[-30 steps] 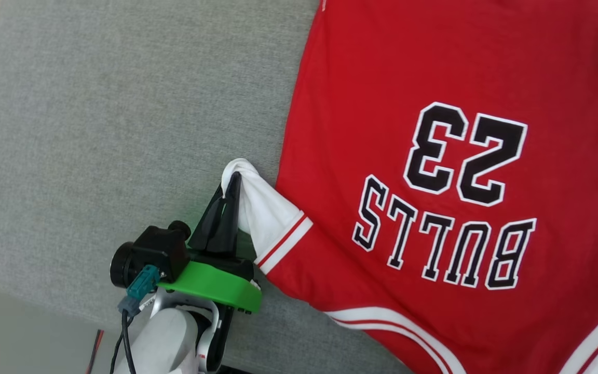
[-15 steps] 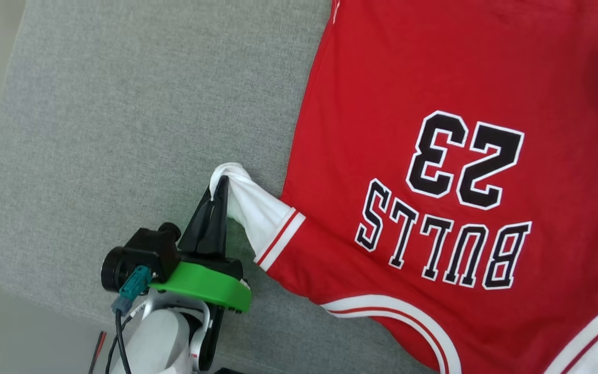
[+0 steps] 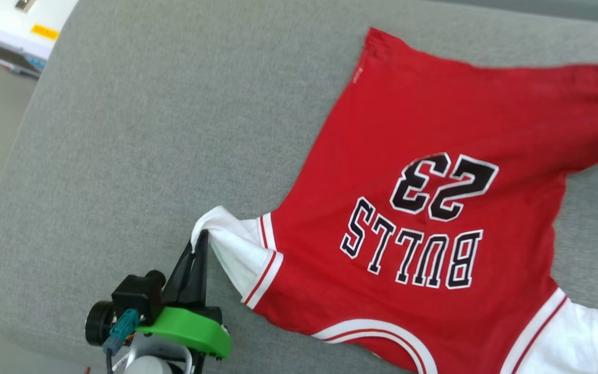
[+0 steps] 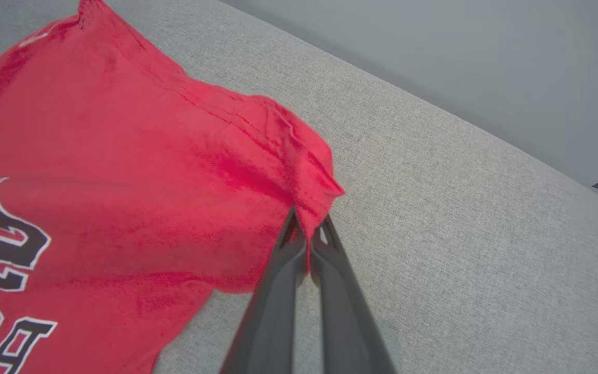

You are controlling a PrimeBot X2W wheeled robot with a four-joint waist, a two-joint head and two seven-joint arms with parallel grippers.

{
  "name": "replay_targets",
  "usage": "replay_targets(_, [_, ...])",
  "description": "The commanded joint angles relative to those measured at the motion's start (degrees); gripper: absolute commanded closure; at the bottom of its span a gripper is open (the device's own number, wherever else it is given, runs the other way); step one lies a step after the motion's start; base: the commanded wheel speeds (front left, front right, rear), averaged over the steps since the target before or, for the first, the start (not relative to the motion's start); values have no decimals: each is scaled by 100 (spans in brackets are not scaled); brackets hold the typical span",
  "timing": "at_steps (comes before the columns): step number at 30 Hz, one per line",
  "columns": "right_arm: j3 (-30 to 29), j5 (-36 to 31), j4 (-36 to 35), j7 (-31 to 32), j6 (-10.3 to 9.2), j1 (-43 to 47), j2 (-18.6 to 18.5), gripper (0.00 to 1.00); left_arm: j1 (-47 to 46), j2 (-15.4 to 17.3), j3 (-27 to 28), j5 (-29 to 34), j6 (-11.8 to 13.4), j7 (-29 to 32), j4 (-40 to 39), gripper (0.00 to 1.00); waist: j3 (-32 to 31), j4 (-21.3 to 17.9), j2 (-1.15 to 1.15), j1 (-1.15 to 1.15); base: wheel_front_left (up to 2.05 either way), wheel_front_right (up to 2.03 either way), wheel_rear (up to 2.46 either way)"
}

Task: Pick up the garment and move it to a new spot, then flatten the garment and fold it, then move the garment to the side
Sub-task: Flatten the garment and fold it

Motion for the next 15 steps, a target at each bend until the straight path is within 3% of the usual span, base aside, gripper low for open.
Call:
replay_targets(1, [-124, 51, -109, -136, -3, 379, -137, 100, 102, 63, 47, 6, 47, -25, -12, 100, -501, -331, 0, 0, 0, 0, 0])
replay_targets(4, [-517, 85, -316, -386, -3, 1239, -314, 100, 276, 143, 124, -38, 100, -2, -78, 100, -678, -460, 0, 0, 0, 0, 0])
replay_targets(5, [-988, 89, -395, -562, -3, 2112, -282, 100, 426, 205, 188, -81, 147, 21, -131, 100, -797, -578, 0, 0, 0, 0, 0])
replay_targets(7, [-1312, 90, -421, -634, -3, 2752, -175, 100, 520, 235, 215, -103, 178, 40, -154, 100, -871, -657, 0, 0, 0, 0, 0])
replay_targets(15, [-2357, -307, -641, -591, -3, 4938, 654, 100, 662, 312, 242, -150, 236, 117, -205, 100, -967, -796, 0, 0, 0, 0, 0])
